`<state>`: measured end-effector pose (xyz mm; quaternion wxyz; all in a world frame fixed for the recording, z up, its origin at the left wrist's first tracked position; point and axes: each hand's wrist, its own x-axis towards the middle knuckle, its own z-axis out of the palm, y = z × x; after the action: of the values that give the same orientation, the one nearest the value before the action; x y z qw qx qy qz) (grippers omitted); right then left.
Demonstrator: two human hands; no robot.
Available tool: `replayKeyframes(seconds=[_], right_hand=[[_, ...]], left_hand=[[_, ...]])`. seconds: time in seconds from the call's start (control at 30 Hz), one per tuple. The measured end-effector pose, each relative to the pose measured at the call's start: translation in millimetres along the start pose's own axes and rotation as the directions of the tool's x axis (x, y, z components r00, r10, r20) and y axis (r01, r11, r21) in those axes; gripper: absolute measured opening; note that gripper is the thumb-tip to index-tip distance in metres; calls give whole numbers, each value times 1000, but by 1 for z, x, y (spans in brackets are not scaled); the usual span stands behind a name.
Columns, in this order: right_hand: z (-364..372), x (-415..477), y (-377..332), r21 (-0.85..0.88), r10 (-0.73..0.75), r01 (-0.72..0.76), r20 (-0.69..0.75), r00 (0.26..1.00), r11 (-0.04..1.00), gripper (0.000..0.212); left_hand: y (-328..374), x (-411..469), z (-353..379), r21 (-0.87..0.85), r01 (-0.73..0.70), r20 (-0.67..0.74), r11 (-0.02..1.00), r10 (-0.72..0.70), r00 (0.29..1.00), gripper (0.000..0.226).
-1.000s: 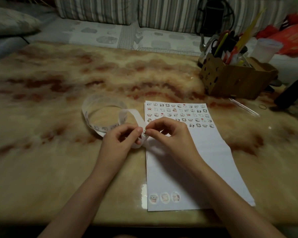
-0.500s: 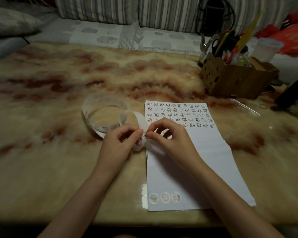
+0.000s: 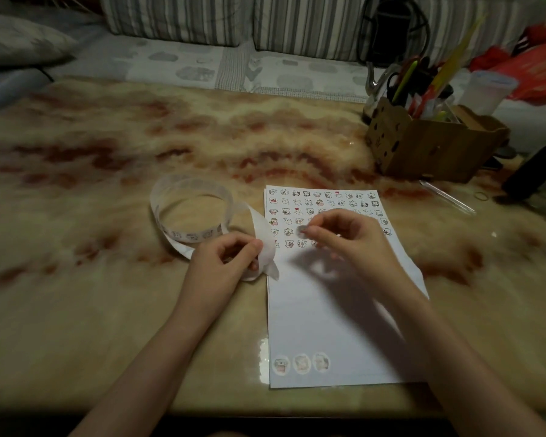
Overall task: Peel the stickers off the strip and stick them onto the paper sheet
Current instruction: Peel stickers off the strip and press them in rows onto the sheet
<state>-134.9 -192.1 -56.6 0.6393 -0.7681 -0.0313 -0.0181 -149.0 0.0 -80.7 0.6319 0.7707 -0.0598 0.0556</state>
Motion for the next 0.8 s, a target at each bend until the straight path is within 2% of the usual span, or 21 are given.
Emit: replayKeyframes(seconds=[0.1, 0.2, 0.43, 0.57, 0.8], right_hand=[[-23, 12, 6, -119, 130, -133, -33, 991, 984, 9], [-34, 20, 10, -250, 180, -188, -54, 982, 950, 7], [-37, 25, 12, -355, 212, -223, -68, 975, 908, 12], [-37, 26, 16, -359, 192, -202, -65, 979, 911, 18], [-36, 26, 22, -360, 166, -180, -70, 984, 916, 9]], left_hand=[[-1, 0, 0, 31, 3, 15, 1000, -3, 1000, 16], [-4, 1, 1, 68, -3, 24, 998, 1, 1000, 15], [-4, 0, 2, 98, 4, 44, 995, -8, 999, 14], [-4, 0, 3, 117, 21, 36, 993, -25, 999, 13], [-5, 0, 2, 143, 8, 40, 990, -14, 999, 13]])
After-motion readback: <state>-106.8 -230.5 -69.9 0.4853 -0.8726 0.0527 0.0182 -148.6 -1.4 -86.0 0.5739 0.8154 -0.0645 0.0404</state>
